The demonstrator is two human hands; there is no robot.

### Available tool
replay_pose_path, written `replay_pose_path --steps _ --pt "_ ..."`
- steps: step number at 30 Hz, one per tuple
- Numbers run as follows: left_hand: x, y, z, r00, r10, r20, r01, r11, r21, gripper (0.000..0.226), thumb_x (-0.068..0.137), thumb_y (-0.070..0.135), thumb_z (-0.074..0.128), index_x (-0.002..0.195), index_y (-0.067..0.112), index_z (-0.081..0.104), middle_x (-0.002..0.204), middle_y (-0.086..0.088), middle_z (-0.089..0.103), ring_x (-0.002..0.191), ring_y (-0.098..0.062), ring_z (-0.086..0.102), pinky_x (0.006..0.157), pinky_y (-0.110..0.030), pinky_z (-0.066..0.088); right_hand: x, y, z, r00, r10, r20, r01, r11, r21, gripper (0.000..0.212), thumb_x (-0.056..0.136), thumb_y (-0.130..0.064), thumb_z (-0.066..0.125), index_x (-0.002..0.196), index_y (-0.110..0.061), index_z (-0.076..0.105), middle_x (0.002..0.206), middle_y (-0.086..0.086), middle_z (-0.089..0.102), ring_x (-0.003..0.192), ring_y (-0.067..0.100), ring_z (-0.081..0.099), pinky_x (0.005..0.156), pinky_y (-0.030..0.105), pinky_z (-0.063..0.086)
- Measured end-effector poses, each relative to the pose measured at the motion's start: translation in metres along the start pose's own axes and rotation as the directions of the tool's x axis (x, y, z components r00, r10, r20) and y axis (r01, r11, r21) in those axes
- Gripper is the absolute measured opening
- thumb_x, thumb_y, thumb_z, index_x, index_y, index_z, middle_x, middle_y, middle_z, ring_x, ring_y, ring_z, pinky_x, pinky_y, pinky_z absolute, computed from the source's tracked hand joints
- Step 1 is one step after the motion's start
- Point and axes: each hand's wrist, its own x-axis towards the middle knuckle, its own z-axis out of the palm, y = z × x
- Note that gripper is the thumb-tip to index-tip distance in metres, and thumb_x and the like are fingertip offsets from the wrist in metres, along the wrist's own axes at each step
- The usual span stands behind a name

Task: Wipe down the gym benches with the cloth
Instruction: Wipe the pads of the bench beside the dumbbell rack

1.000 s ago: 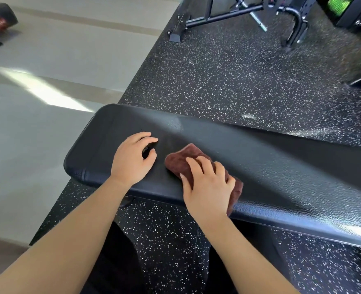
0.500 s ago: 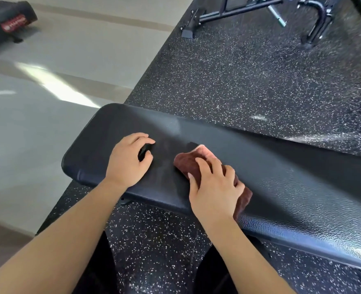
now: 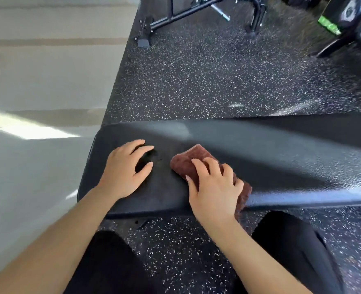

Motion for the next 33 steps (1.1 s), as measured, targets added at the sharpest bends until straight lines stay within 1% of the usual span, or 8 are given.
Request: replay_pose_path --steps 2,5,12,15,19,23,27,33 --pt "0.002 -0.005 0.003 1.0 -0.002 -0.011 0.002 1.0 -0.03 0.045 0.085 0.04 0.05 0.127 0.024 0.055 0.136 -0.001 0.049 0.125 -0.024 0.045 0.102 -0.047 0.036 0.012 -0.029 0.008 1.0 -0.012 0.028 0.013 1.0 -0.017 0.035 0.084 -0.043 0.057 0.118 -0.032 0.055 0.121 -0.003 0.055 0.109 0.032 0.046 0.078 0.049 0.038" --pt "-0.002 -0.005 0.006 1.0 -0.006 -0.029 0.004 0.997 -0.073 0.043 0.086 0.04 0.053 0.126 0.025 0.054 0.137 0.0 0.048 0.126 -0.023 0.043 0.105 -0.048 0.032 0.041 -0.051 0.017 0.99 0.08 0.115 -0.083 0.996 0.019 0.035 0.09 -0.044 0.048 0.124 -0.032 0.048 0.131 -0.003 0.047 0.112 0.032 0.039 0.083 0.049 0.033" --pt "-0.002 -0.004 0.002 1.0 -0.017 -0.003 0.016 0.995 -0.094 0.042 0.085 0.039 0.055 0.125 0.025 0.053 0.137 0.001 0.047 0.127 -0.02 0.042 0.107 -0.047 0.029 0.023 -0.052 0.006 0.973 0.188 0.132 -0.185 0.982 -0.032 0.039 0.092 -0.047 0.044 0.129 -0.035 0.042 0.136 -0.005 0.043 0.118 0.031 0.036 0.085 0.049 0.035" --pt "0.001 -0.008 0.005 1.0 -0.014 -0.016 0.012 0.996 -0.088 0.042 0.082 0.039 0.056 0.123 0.027 0.053 0.136 0.003 0.047 0.127 -0.02 0.041 0.105 -0.046 0.028 0.013 -0.05 0.006 0.979 0.183 0.085 -0.179 0.982 -0.052 0.039 0.09 -0.047 0.046 0.127 -0.034 0.046 0.131 -0.005 0.048 0.116 0.031 0.039 0.084 0.049 0.035" --pt "0.012 -0.015 0.009 0.999 -0.021 -0.035 0.019 0.998 -0.059 0.045 0.082 0.043 0.055 0.124 0.027 0.052 0.137 0.002 0.045 0.129 -0.02 0.038 0.104 -0.049 0.028 0.041 -0.051 0.017 0.984 0.151 0.097 -0.148 0.988 -0.035 0.039 0.091 -0.047 0.043 0.127 -0.035 0.044 0.133 -0.005 0.045 0.111 0.03 0.038 0.083 0.048 0.032" --pt "0.036 -0.026 0.003 0.989 -0.15 -0.014 0.15 0.988 -0.023 0.049 0.086 0.043 0.052 0.13 0.023 0.049 0.142 -0.003 0.041 0.133 -0.025 0.033 0.107 -0.055 0.027 0.078 -0.053 0.023 0.987 0.076 0.145 -0.075 0.997 -0.009 0.042 0.091 -0.046 0.044 0.131 -0.034 0.042 0.138 -0.007 0.041 0.112 0.03 0.037 0.083 0.047 0.032" --pt "0.041 -0.025 0.005 0.986 -0.167 -0.028 0.166 0.986 -0.029 0.048 0.088 0.039 0.051 0.132 0.02 0.048 0.142 -0.006 0.041 0.132 -0.027 0.035 0.109 -0.054 0.025 0.1 -0.053 0.023 0.984 0.031 0.174 -0.028 0.999 -0.018 0.04 0.091 -0.046 0.042 0.129 -0.034 0.042 0.138 -0.008 0.042 0.115 0.03 0.038 0.082 0.046 0.033" --pt "0.042 -0.027 0.006 0.99 -0.131 -0.053 0.125 0.987 -0.097 0.047 0.086 0.036 0.056 0.128 0.016 0.053 0.139 -0.009 0.045 0.129 -0.028 0.039 0.111 -0.045 0.027 0.079 -0.046 0.026 0.994 0.016 0.107 -0.013 1.0 -0.026 0.035 0.09 -0.047 0.044 0.122 -0.034 0.046 0.128 -0.008 0.049 0.11 0.028 0.04 0.08 0.045 0.034"
